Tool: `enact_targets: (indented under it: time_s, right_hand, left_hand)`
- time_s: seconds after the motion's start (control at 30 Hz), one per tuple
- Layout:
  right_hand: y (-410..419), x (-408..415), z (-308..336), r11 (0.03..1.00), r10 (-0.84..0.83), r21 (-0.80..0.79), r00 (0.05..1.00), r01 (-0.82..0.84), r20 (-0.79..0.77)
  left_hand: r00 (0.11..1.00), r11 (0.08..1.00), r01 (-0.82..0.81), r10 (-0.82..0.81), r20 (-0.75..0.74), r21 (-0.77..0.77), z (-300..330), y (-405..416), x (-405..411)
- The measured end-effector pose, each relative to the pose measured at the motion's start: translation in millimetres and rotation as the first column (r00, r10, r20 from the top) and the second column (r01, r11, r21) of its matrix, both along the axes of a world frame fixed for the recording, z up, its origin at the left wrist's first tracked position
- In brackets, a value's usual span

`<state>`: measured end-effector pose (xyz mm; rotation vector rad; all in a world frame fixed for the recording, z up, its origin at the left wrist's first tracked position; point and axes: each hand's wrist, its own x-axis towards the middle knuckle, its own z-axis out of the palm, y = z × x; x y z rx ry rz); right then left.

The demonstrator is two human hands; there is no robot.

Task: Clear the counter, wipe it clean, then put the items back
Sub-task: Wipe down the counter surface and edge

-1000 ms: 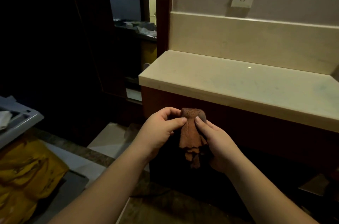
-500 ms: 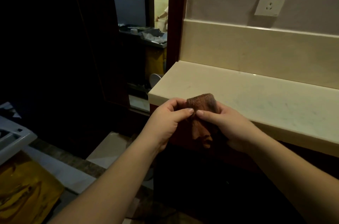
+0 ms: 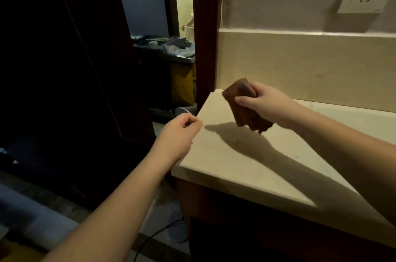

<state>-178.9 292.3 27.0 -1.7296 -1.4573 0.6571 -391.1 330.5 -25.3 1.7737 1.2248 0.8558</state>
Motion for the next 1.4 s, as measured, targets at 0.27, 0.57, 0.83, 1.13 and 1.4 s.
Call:
enact_targets:
  time_s: [0.27,0.57,0.83,1.13,1.4]
  right_hand:
    - [118,55,-41,0.997,-0.076,0.046,0.715,0.061,0.695]
    - [126,47,-71,0.997,-0.045,-0.001,0.61,0.076,0.791]
    - [160,39,-74,0.987,-0.123,0.05,0.527,0.15,0.841]
    - [190,34,-65,0.994,-0.031,-0.035,0.566,0.105,0.823]
    - [181,38,-66,0.995,-0.023,-0.028,0.502,0.096,0.865]
  left_hand:
    - [0.934,1.0,-0.02,0.012,-0.357,-0.018,-40,37,7]
    - [0.995,0.938,0.053,-0.078,-0.058,-0.341,-51,47,-8]
    - [0.978,0.85,0.166,-0.078,0.192,-0.5,-59,59,-12]
    - [0.972,0.849,0.176,-0.071,0.223,-0.498,-62,60,-13]
    - [0.974,0.858,0.175,-0.079,0.214,-0.483,-60,59,-14]
